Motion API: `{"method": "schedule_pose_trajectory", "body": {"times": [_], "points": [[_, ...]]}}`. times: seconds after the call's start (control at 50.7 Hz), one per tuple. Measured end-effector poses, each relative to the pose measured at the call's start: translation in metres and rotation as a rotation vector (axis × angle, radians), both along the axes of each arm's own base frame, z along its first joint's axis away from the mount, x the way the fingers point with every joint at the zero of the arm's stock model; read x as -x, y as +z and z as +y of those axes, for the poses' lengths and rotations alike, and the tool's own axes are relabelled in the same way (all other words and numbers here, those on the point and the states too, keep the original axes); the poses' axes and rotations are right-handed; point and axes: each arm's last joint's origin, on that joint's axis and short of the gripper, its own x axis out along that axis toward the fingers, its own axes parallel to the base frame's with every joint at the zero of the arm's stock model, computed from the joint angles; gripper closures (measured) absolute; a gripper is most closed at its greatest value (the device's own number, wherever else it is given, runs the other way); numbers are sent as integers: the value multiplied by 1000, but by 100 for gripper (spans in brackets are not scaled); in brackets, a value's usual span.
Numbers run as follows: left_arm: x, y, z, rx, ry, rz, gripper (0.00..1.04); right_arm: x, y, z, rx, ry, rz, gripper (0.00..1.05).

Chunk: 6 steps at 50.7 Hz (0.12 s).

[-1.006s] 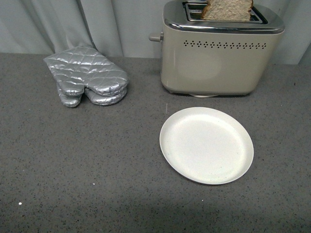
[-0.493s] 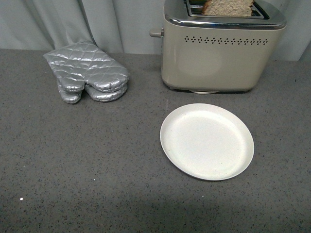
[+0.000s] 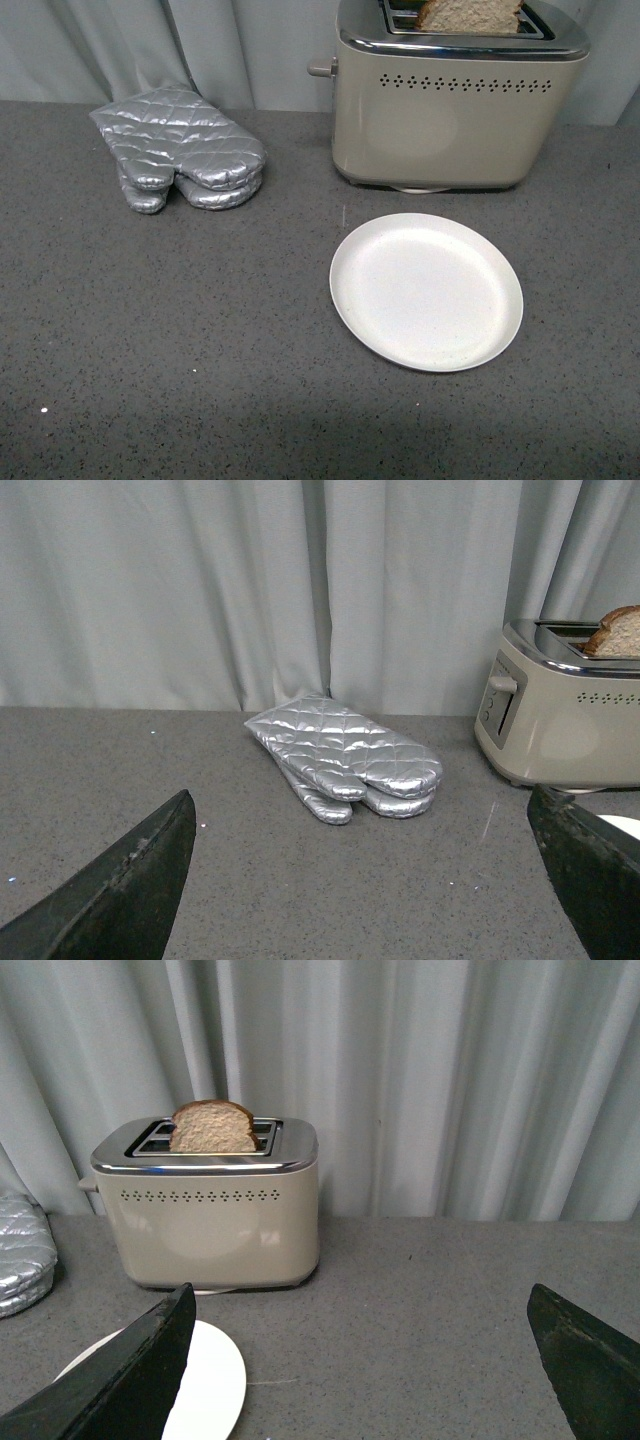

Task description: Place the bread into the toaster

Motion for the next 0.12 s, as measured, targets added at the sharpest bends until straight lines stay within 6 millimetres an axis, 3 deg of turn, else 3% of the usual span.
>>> {"method": "schedule_pose_trajectory", "body": {"times": [0.118], "points": [[0, 0, 0, 0, 0, 0, 7, 0, 0, 0, 0, 0, 0, 10]]}}
